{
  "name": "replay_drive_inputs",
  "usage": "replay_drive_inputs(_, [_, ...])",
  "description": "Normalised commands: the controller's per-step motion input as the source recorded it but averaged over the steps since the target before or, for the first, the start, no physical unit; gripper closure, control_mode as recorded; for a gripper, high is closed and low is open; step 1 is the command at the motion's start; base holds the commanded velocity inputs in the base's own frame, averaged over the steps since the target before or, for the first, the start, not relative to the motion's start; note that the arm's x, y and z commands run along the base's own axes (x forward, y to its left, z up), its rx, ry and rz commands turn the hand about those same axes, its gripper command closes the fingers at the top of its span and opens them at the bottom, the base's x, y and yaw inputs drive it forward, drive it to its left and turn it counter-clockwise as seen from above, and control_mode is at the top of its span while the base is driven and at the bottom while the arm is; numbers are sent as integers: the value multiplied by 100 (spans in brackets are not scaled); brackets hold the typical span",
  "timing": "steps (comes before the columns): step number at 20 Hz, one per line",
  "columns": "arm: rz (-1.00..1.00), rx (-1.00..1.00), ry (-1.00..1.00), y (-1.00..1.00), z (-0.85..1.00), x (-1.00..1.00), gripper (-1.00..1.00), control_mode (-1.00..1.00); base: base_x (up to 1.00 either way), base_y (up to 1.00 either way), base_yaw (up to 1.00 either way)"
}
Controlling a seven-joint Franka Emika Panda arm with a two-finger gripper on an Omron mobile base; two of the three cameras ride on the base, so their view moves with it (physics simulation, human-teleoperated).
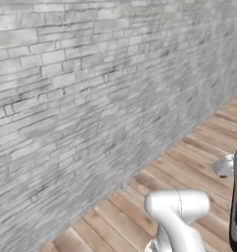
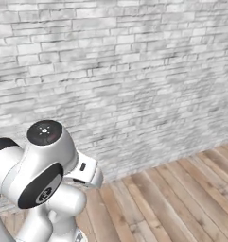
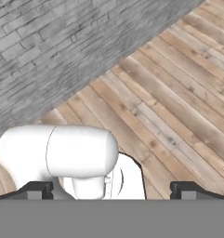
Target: Four empty soda cans are scattered around the kitchen. Gather all the cans and cluster them next to the stove for recycling.
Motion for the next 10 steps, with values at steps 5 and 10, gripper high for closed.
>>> replay_drive_inputs(5, [0, 0, 0, 0, 0, 0, -100, 100, 90, 14, -37])
replay_drive_inputs(10, [0, 0, 0, 0, 0, 0, -100, 100, 84, 1, -37])
